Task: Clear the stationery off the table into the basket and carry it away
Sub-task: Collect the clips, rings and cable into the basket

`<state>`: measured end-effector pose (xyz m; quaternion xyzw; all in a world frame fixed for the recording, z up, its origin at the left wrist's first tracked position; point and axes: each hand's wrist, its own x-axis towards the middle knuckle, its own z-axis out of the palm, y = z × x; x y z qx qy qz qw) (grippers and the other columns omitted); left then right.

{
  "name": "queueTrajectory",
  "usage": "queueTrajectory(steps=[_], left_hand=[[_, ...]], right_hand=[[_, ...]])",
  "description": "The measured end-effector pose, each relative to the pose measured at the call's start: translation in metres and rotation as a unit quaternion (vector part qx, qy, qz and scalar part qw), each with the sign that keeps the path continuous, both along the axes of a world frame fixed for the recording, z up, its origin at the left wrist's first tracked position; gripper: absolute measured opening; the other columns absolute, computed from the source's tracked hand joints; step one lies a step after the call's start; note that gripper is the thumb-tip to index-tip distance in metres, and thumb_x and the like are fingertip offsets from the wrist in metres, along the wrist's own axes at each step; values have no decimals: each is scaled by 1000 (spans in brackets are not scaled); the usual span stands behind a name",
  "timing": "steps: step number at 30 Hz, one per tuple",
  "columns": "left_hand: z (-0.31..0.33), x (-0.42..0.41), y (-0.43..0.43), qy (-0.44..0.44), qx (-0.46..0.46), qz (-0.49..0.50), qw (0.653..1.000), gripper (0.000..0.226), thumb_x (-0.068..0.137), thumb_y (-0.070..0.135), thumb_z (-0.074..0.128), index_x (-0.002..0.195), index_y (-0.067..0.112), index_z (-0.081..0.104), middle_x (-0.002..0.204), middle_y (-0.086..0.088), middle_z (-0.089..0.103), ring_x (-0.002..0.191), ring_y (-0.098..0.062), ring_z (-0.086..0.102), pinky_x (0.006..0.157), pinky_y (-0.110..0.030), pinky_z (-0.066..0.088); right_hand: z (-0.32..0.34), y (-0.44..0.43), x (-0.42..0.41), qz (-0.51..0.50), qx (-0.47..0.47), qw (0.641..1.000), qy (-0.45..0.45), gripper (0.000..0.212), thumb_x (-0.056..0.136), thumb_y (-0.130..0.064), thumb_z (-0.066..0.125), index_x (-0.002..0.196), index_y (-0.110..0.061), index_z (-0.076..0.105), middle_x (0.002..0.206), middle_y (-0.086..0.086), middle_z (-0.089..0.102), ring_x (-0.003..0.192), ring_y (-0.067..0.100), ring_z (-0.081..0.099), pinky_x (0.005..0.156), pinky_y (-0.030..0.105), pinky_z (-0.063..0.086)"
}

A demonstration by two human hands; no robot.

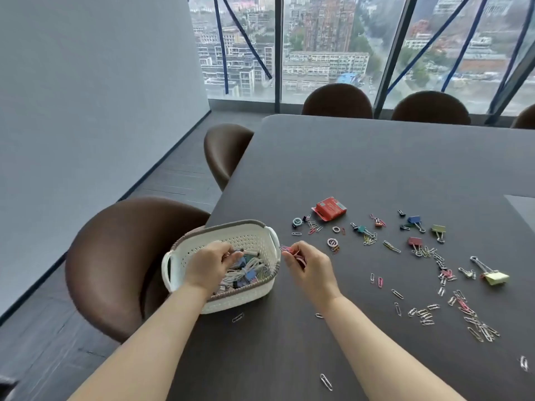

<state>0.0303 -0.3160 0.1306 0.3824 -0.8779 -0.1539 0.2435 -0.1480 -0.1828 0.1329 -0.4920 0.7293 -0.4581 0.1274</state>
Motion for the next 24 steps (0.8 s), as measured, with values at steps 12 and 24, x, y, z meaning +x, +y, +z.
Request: queueTrajectory(steps=[12, 24], left_hand=[[-25, 34, -51, -113, 21, -92, 989, 17, 88, 29, 60, 99, 21, 71, 101, 5, 61, 99, -16, 55, 83, -24, 40], [-28, 68, -46, -43, -93, -69, 992, 31, 83, 35, 45, 70, 21, 70, 65, 9, 63, 57, -11, 60, 60, -26, 49]], right_hand=[[-11, -61, 37, -11, 30, 999, 1, 19, 86, -27, 62, 79, -10, 59, 71, 2, 61, 65, 19, 54, 61, 27, 44], [-19, -107, 54, 85, 194, 965, 152, 32, 90, -27, 54, 122, -26, 54, 125, -6, 56, 117, 19, 41, 102, 35, 32]])
